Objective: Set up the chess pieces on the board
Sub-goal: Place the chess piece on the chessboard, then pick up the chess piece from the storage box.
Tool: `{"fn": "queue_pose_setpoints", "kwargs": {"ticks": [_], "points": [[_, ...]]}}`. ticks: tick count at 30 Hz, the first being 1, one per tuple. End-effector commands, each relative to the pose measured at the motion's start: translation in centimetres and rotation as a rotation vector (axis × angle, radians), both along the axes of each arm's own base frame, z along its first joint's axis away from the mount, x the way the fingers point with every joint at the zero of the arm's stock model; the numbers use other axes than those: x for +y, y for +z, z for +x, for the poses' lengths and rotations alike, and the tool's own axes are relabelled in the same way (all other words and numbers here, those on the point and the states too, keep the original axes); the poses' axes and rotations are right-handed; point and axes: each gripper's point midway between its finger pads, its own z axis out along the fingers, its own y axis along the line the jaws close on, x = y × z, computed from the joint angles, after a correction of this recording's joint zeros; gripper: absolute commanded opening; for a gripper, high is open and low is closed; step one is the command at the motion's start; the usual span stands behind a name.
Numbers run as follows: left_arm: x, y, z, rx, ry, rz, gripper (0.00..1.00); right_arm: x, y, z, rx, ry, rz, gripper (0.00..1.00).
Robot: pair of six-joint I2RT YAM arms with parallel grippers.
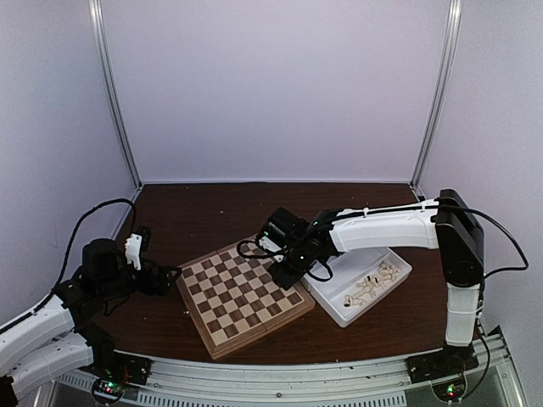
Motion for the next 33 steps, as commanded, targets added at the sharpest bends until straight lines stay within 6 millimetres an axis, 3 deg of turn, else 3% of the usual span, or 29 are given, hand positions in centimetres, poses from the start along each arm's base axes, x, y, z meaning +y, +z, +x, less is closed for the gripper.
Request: {"fn": "queue_pose_setpoints", "kwargs": {"ticks": [1,8,17,20,24,33], "points": [[-0.1,0.5,0.3,-0.022,0.007,-0.009,0.98,0.3,1.0,0.9,-0.029,-0.023,0.022,0.53],[-0.1,0.6,0.3,-0.023,0.007,-0.010,0.98,-0.7,5.4,2.1,-0.120,-0.066,0.090,0.59],[0.0,0.6,0.3,-0.026,0.008,-0.011,0.98,-5.6,10.8,4.1,-0.204,-0.170,0.144,0.54],[0.0,0.6,0.3,-0.026,0.007,-0.011,0.98,-7.9,11.1,5.3,-0.207,-0.266,0.139,0.47],[0.0,0.6,0.3,-0.026,0.008,-0.011,0.98,-10.7,10.0,7.1,-0.171,-0.431,0.134,0.41],[-0.1,0.6,0.2,-0.025,0.005,-0.011,0.98,-12.0,5.9,9.8,-0.126,-0.615,0.009,0.31]]}}
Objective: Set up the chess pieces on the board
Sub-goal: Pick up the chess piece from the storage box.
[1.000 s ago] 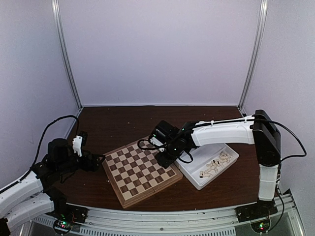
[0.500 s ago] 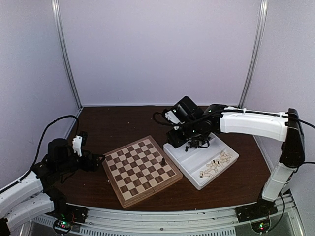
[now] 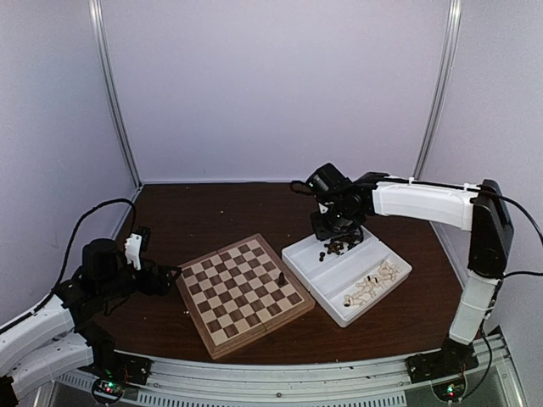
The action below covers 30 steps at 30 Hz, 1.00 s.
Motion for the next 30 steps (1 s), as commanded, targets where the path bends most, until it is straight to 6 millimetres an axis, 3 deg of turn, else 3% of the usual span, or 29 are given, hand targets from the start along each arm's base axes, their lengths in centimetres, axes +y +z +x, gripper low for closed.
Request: {"fn": "queue_pose_setpoints", "kwargs": {"ticks": [1,13,30], "points": [[-0.1,0.6,0.2,-0.025,0.002,-0.013,0.98,-0.8,-1.9,1.1,0.034,-0.122,-0.066,0.31],[0.0,0.6,0.2,-0.028,0.006,-0.010,0.98,-0.8,-7.5,1.7,0.151,-0.188,-0.020,0.30],[-0.5,0.3,0.4,-0.010,-0.012,-0.011,0.98,-0.7,-11.8,1.9,0.247,-0.212,0.010,0.29]]}}
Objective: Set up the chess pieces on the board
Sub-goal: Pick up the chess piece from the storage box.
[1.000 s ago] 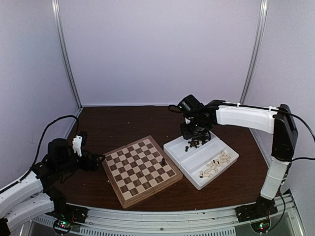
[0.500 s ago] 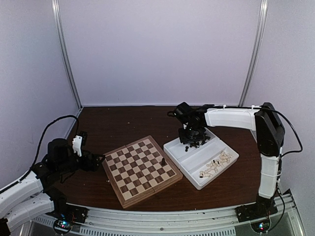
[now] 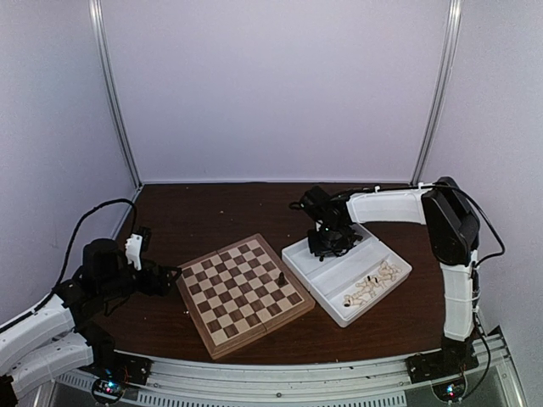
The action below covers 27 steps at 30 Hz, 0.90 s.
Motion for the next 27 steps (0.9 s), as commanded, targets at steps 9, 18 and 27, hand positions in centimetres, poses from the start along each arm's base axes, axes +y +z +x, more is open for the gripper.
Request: {"fn": "queue_pose_setpoints", "kwargs": {"ticks": [9,18,27], "points": [[-0.6,0.4,0.3,-0.013,-0.022,-0.015,0.98,1.0,-1.3,-0.1,0.041,-0.006,0.072,0.21],[-0.7,0.6,0.4,-0.016,-0.027,-0.018,0.98,1.1,3.7,0.2,-0.060,0.021,0.135,0.15],[-1.0,0.5,0.2,-0.005,-0.039,-0.028,0.98,2.4,9.4,-2.2,-0.126,0.172,0.295,0.14]]}}
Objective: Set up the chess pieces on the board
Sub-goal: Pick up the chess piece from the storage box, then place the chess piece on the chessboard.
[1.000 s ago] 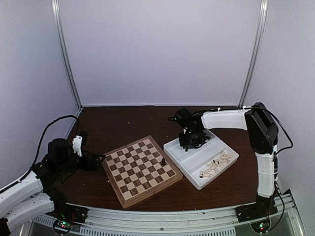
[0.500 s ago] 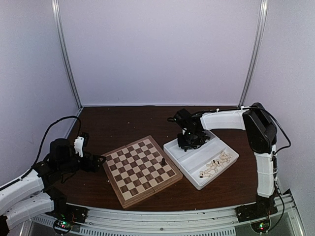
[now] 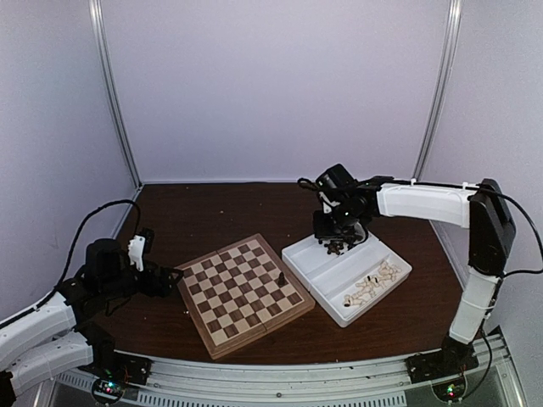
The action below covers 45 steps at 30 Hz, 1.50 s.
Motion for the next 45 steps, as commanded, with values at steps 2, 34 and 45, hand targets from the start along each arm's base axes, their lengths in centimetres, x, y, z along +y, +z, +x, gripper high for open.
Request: {"fn": "queue_pose_setpoints", "kwargs": {"ticks": [2,34,45], "points": [[-1.4,1.6,0.0,-0.028,-0.059,-0.055,0.98,2.0,3.7,-2.5,-0.045,0.144,0.164,0.14],[-13.1,10.9,-5.3,-0.511,-0.539,-0.089,0.89,15.4,8.4,-17.8,0.201,0.401,0.609,0.18],[-18.0,12.7,-7.3,-0.718,-0.785,-0.062,0.94,20.1,14.0,-20.6,0.146,0.556,0.863,0.19]]}}
